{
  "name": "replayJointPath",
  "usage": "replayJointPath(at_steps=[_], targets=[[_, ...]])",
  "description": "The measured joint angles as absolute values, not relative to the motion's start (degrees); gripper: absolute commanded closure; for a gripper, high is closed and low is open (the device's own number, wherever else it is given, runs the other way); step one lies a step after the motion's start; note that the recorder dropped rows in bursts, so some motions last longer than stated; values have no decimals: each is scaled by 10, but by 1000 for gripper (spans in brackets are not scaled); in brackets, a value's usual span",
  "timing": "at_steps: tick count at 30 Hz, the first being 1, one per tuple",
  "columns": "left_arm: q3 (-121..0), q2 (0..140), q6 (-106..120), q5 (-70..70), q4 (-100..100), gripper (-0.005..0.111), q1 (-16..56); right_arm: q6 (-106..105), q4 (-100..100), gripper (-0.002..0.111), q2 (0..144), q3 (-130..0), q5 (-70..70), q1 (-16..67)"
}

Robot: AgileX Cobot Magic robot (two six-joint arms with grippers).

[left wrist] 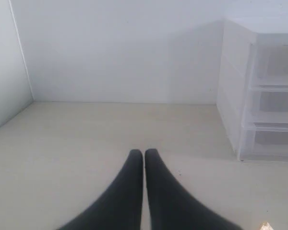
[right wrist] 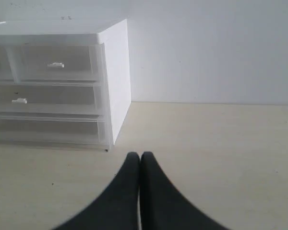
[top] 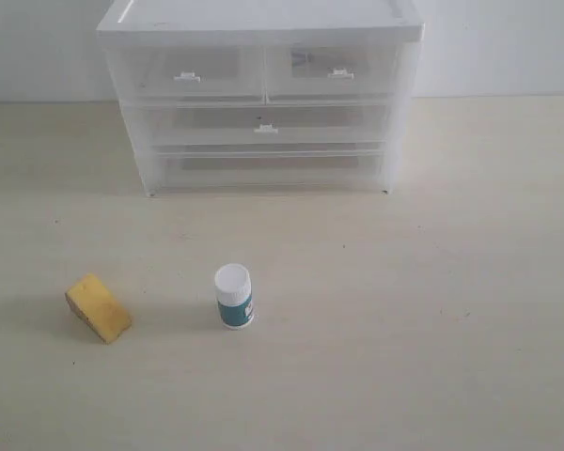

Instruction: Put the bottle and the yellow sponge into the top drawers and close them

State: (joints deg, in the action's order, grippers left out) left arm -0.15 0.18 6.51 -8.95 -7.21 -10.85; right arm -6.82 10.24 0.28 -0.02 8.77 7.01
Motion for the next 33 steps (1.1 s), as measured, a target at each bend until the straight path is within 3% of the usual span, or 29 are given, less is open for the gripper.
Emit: replayJointPath(at_steps=[10,15,21,25,29,33], targets=[[-1,2,65,-90,-72,103,-109,-61,102,109,3,1,44,70],[-1,2,65,-90,-72,103,-109,170,103,109,3,1,-69,70],[-1,2,65,-90,-72,103,-109,210,21,109,39,-27,-105,70],[-1,2,65,-90,-72,103,-109,320,-108,109,265,-78,-165,91],[-1,2,65,-90,-72,103,-109,453,-290,109,513,-129,-330,148],[-1,2,65,-90,-72,103,-109,539,-347,109,771,-221,-496,204]])
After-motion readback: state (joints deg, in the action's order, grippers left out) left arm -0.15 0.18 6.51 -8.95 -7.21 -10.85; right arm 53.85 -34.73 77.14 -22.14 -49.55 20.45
